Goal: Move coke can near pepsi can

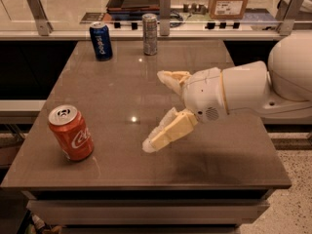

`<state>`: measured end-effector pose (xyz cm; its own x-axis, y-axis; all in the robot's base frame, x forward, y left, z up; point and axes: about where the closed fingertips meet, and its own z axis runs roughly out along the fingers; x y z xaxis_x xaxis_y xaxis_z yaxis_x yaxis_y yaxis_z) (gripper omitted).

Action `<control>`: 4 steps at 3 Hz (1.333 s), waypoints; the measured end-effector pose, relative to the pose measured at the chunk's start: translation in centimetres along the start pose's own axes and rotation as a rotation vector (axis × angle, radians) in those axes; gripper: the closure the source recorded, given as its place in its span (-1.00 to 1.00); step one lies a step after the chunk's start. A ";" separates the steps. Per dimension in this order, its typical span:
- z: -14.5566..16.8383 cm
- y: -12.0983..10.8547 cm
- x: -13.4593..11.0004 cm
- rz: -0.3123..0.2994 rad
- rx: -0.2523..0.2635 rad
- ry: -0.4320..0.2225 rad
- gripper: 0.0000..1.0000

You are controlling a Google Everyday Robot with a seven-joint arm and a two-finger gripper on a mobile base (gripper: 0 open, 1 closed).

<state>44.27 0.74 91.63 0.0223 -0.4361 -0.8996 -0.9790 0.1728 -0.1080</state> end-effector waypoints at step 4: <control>7.6 2.4 -1.2 0.022 0.000 -0.167 -1.00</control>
Offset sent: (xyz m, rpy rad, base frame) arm -0.0022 0.0612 -0.0192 0.1867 -0.0114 0.0206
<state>43.45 8.39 89.20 0.0342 -0.2789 -0.9597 -0.9797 0.1806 -0.0874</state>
